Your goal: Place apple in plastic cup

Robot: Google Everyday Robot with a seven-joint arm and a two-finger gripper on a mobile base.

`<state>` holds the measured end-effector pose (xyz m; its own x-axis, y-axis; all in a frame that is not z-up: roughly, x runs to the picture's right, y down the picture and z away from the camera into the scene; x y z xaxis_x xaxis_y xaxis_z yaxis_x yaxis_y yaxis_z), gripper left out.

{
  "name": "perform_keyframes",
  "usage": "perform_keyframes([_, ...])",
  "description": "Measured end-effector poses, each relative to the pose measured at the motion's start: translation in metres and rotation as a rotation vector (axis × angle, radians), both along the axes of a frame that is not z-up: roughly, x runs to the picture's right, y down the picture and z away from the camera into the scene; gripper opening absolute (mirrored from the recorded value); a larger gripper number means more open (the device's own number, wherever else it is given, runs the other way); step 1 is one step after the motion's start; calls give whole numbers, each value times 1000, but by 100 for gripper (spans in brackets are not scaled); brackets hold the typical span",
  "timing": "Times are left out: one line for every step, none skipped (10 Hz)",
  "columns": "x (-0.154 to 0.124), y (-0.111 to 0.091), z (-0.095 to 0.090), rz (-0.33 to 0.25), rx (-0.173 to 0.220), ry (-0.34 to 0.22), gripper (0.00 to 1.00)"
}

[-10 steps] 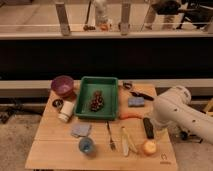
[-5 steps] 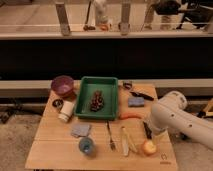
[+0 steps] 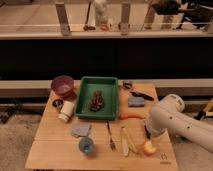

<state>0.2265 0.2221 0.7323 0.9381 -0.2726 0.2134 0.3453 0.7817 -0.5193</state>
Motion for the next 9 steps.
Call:
perform_keyframes([-1,2,2,-3,-3,-7,80])
perform_keyframes([-3,5,4,-7,-7,-15,80])
perform_keyframes([-3,7,6,-10,-9,-22,80])
perform_keyframes([-4,9,7,-14,-12,-29,80])
perform_keyframes([-5,11,9,-18,-14,-38,80])
perform_keyframes([-5,14,11,-21,-17,-45,80])
perform_keyframes([-7,15,13,-25,-18,-52,80])
perform_keyframes([-9,16,14,-30,-20,-57,80])
perform_keyframes([-9,18,14,-35,-23,-63,80])
